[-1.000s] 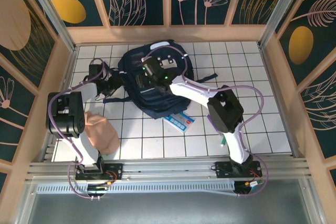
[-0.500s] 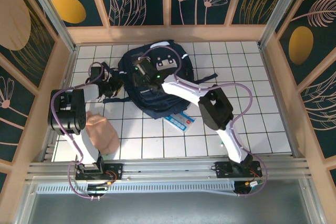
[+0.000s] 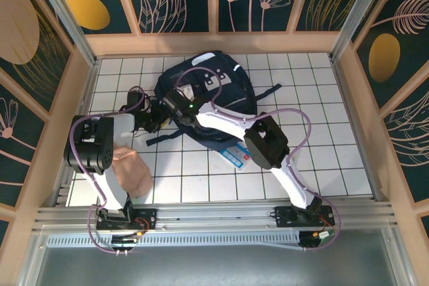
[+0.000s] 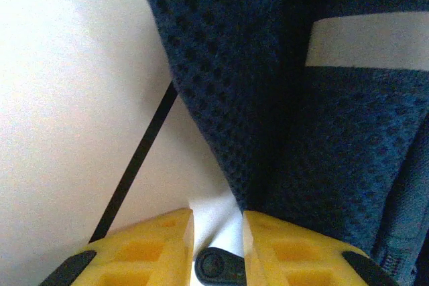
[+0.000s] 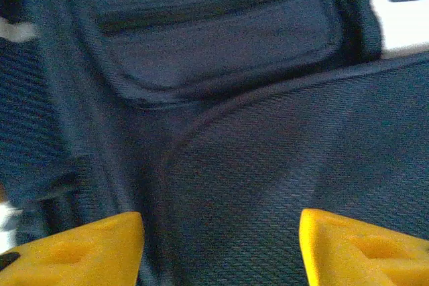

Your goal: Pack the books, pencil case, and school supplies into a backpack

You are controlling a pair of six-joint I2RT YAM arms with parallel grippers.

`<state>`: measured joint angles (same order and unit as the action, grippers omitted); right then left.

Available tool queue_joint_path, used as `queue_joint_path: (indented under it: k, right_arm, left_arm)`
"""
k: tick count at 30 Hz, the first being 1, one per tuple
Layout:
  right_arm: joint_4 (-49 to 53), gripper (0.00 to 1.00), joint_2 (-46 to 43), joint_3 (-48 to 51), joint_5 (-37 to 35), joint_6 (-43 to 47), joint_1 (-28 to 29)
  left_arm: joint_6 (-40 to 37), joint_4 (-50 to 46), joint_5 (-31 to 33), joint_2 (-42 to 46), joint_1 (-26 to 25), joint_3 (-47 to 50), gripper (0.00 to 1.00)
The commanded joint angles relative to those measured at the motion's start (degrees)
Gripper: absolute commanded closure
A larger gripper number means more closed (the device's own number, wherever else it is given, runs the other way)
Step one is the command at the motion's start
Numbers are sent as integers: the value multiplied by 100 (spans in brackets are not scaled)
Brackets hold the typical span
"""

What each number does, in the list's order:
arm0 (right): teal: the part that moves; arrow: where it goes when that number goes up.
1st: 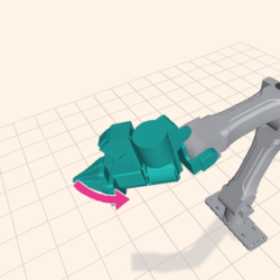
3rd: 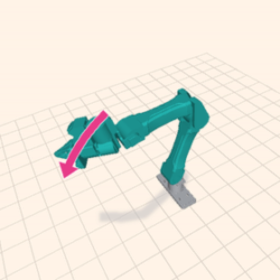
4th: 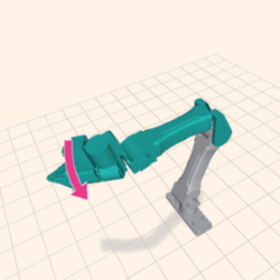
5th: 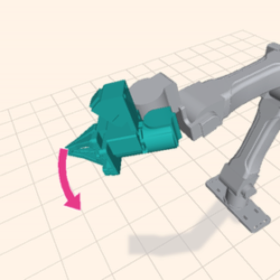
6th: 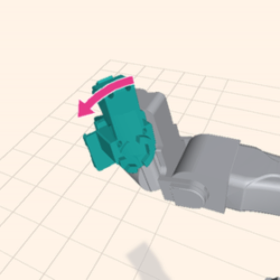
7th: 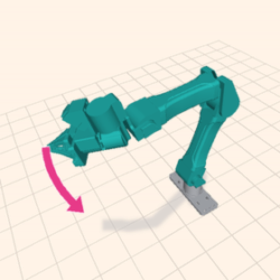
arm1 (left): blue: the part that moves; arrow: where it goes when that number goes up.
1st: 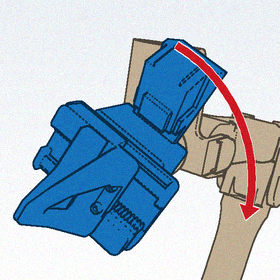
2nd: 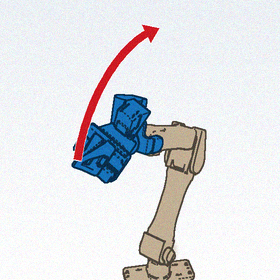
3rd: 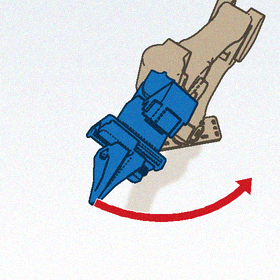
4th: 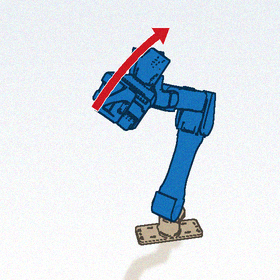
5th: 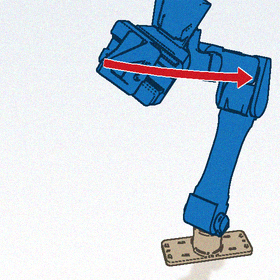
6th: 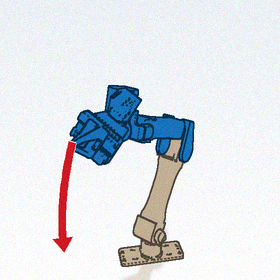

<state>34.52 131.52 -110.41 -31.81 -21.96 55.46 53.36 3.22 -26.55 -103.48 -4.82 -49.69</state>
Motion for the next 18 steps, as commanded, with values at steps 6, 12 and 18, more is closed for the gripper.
queue_joint_path:
  k: [6, 12, 18]
  right_arm:
    - [-92, 59, -184, 729, -215, 1336, -242]
    - [-712, 100, -789, 1318, 501, 2170, -369]
    - [-1865, 100, -1937, 2124, 1942, 3423, -614]
  left_arm:
    - [-1174, -857, 131, 579, -45, -162, 70]
    - [-3373, -1675, 285, 1227, -45, -825, 63]
    - [-6421, -821, -379, 1978, -45, -640, 62]
